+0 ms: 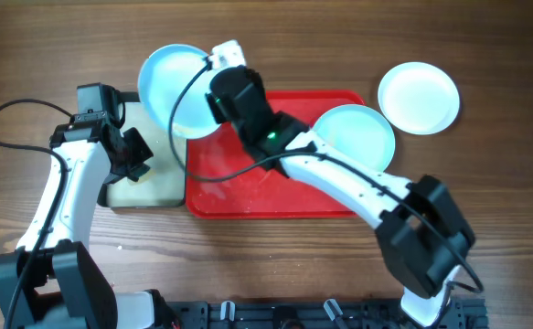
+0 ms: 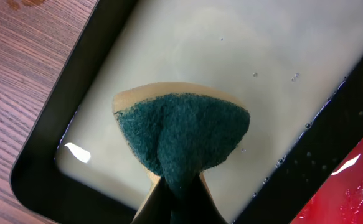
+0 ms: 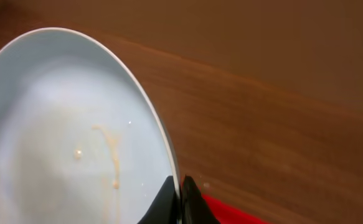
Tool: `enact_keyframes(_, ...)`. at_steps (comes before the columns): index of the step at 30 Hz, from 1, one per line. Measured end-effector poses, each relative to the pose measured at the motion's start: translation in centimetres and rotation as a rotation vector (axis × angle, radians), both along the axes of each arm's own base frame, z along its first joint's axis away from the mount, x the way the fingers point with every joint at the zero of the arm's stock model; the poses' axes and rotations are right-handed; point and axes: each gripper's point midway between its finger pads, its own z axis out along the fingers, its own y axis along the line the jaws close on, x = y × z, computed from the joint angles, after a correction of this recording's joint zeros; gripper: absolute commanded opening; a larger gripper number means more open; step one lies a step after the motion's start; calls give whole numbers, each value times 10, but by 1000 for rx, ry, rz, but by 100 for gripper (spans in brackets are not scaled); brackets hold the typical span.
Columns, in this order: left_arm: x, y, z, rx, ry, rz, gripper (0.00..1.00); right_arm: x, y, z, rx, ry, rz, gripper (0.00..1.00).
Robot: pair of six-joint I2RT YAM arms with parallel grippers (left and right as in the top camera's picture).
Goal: Clean dirty plates on tray and stack at the side
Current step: 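Lift the light-blue plate with the right gripper and swing it up-left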
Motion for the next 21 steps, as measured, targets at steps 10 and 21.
enact_keyframes(10, 0, 0, 0, 0, 0, 0, 4, 9, 34, 37, -158, -330, 134, 4)
enact_keyframes(21, 0, 0, 0, 0, 0, 0, 4, -14, 68, 87, -311, -626, 239, 5)
